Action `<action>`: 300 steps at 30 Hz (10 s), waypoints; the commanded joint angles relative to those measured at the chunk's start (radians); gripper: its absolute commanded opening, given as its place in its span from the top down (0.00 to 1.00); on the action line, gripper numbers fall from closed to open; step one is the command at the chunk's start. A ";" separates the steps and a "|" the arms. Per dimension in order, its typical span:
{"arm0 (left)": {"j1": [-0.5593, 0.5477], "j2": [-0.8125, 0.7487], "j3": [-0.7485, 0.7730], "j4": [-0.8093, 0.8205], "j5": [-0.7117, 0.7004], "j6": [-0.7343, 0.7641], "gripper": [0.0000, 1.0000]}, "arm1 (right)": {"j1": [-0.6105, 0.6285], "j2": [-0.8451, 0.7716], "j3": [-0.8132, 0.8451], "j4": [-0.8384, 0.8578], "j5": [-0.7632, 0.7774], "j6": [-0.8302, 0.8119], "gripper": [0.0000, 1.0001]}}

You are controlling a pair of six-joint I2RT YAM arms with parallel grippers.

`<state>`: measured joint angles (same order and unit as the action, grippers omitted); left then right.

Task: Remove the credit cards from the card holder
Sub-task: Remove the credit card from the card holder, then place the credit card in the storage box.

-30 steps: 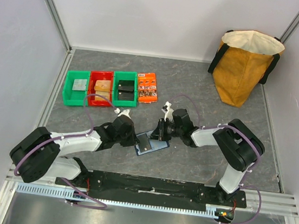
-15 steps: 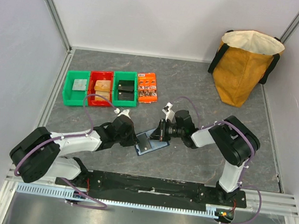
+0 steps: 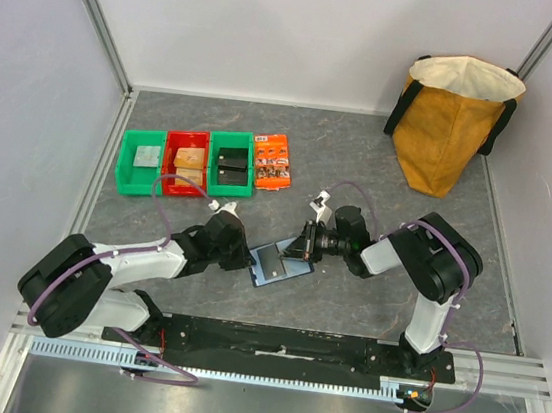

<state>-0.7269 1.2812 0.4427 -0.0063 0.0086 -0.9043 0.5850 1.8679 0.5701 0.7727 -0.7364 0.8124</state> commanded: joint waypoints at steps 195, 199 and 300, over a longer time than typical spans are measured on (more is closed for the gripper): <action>0.004 0.188 0.060 0.031 0.192 0.076 0.98 | -0.094 0.022 0.089 -0.210 -0.129 -0.199 0.78; 0.006 0.184 0.059 0.029 0.192 0.079 0.98 | -0.093 0.037 0.099 -0.219 -0.133 -0.206 0.80; -0.035 -0.356 0.576 -0.659 0.634 1.044 0.98 | 0.030 -0.750 0.544 -1.230 -0.215 -0.999 0.26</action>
<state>-0.7650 0.9081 0.9619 -0.5934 0.5674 0.0448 0.5983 1.1076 1.0634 -0.3798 -0.8677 -0.0998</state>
